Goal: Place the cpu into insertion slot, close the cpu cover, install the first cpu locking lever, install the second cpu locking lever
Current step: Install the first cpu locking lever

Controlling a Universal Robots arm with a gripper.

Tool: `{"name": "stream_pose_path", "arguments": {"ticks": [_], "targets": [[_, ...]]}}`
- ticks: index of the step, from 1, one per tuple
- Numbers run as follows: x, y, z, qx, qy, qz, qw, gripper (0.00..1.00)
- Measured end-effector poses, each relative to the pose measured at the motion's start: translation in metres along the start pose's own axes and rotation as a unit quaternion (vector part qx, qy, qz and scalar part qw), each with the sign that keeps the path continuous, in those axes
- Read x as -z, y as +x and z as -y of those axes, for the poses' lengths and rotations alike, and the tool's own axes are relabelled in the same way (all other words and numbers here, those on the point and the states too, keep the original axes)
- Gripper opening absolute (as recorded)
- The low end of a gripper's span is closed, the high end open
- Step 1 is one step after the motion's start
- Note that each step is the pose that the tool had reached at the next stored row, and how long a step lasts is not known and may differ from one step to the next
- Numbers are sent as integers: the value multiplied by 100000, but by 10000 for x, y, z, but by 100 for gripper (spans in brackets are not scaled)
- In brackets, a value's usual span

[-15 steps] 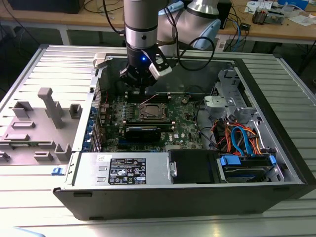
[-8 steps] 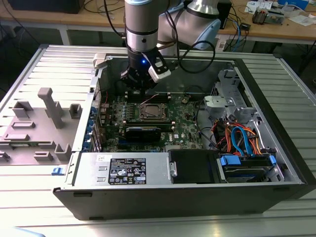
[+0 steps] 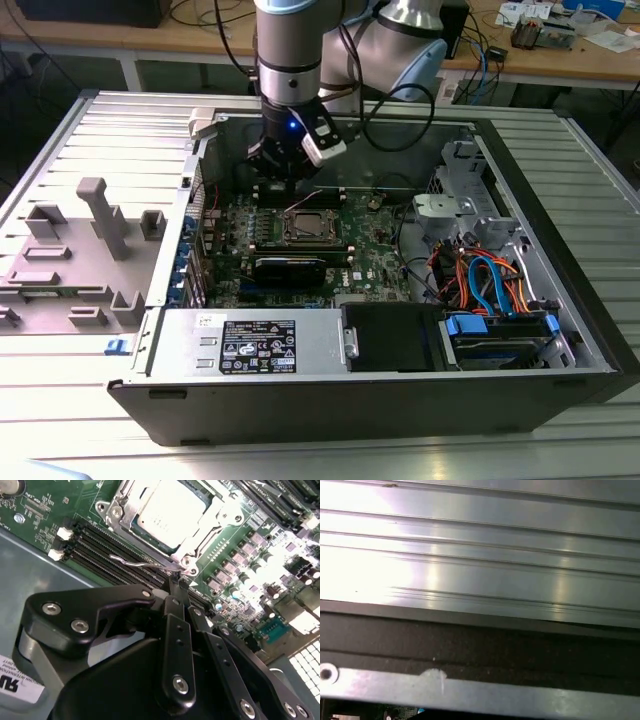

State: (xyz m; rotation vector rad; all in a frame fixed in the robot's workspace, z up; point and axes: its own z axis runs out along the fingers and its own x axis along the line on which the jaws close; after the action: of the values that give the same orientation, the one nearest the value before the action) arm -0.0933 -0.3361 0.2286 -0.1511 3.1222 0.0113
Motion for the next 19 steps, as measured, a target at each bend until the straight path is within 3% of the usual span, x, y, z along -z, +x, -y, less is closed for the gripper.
{"name": "stream_pose_path", "arguments": {"ticks": [4,8,19], "targets": [[-41,-14,-1,9,38,-1,100000,11],[-76,-41,-2,5,356,-34,99999,11],[-146,-190,13,12,593,-82,99998,11]]}}
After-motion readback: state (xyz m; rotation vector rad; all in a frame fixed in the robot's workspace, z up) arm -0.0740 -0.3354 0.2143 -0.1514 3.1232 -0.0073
